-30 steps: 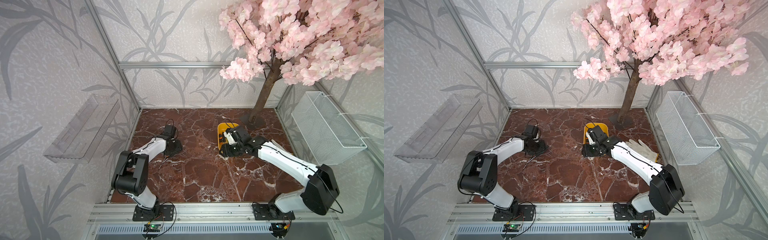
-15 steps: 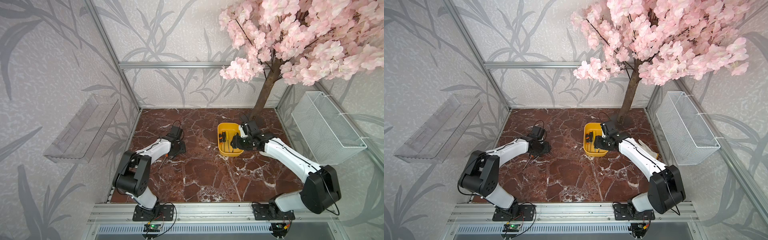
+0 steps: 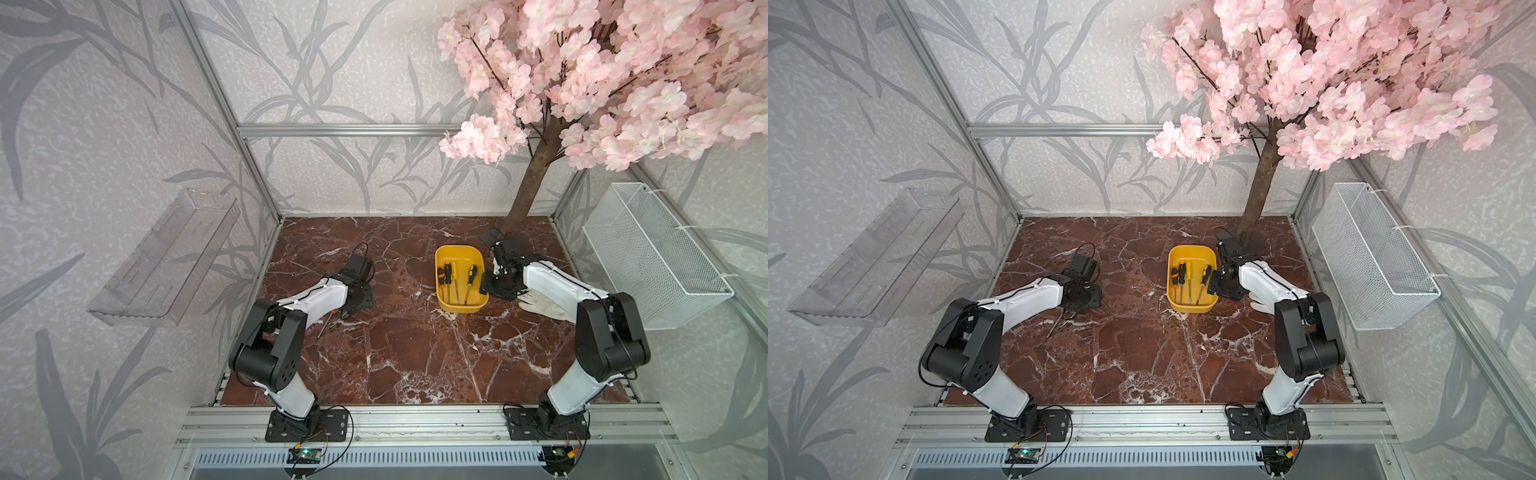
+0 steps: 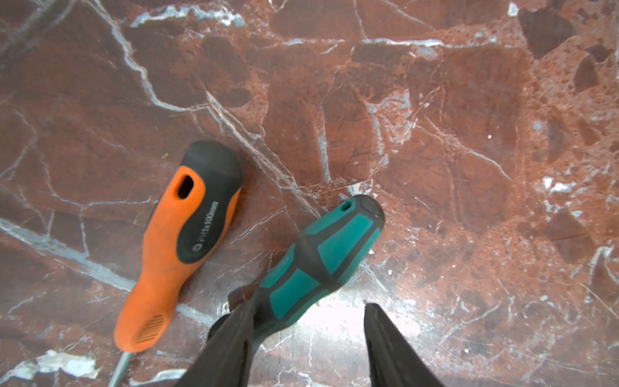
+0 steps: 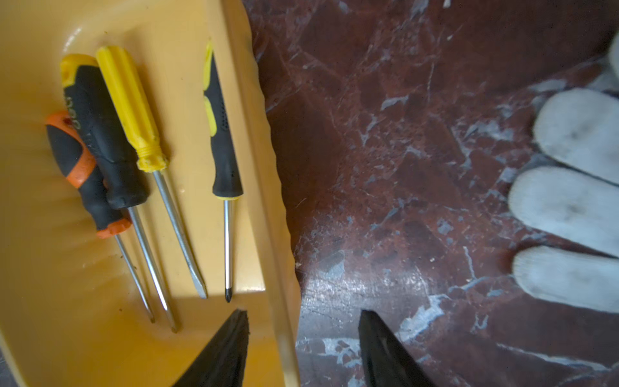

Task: Put the screwdriver on the desktop into the storage box
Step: Pick up the screwdriver from the center of the board, then move the storage box to the center of the board.

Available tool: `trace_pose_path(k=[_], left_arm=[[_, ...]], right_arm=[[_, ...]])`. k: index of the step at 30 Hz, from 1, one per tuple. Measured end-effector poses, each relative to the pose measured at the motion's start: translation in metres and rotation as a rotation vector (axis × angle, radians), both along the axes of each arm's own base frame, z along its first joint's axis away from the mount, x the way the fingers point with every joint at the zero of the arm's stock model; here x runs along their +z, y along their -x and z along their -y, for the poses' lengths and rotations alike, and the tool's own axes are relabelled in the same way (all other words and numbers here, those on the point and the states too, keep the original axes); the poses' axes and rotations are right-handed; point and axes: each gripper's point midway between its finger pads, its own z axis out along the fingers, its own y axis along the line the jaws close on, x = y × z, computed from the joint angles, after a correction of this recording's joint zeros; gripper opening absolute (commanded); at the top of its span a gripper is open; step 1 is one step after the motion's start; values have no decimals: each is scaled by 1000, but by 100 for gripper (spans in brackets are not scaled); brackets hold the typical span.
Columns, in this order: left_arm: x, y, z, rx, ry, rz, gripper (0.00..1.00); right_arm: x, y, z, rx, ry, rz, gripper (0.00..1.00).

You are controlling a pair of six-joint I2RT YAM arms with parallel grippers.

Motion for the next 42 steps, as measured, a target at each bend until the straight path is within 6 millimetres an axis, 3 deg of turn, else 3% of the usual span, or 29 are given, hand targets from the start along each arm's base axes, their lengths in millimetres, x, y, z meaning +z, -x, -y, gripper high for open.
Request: trace_pose_path(k=[5, 9, 11, 18, 26, 30, 36, 42], left_arm=[[-2, -3, 0, -5, -8, 9, 60], [-22, 5, 8, -27, 5, -55, 59], [-21, 6, 11, -36, 14, -55, 59], [-21, 6, 14, -41, 26, -57, 58], [-21, 6, 14, -43, 30, -58, 46], [-21, 6, 15, -44, 37, -60, 34], [-17, 4, 20, -49, 59, -55, 16], [-16, 10, 21, -55, 62, -87, 9]], right_arm=[[-10, -11, -7, 27, -15, -15, 41], [-15, -14, -18, 58, -28, -24, 30], [-16, -14, -26, 86, -26, -25, 24], [-25, -11, -59, 186, -15, -34, 15], [-25, -5, -95, 303, 6, -18, 14], [-26, 2, -108, 345, 9, -20, 15], [-26, 4, -112, 371, 12, -18, 17], [-26, 5, -113, 391, 17, -15, 31]])
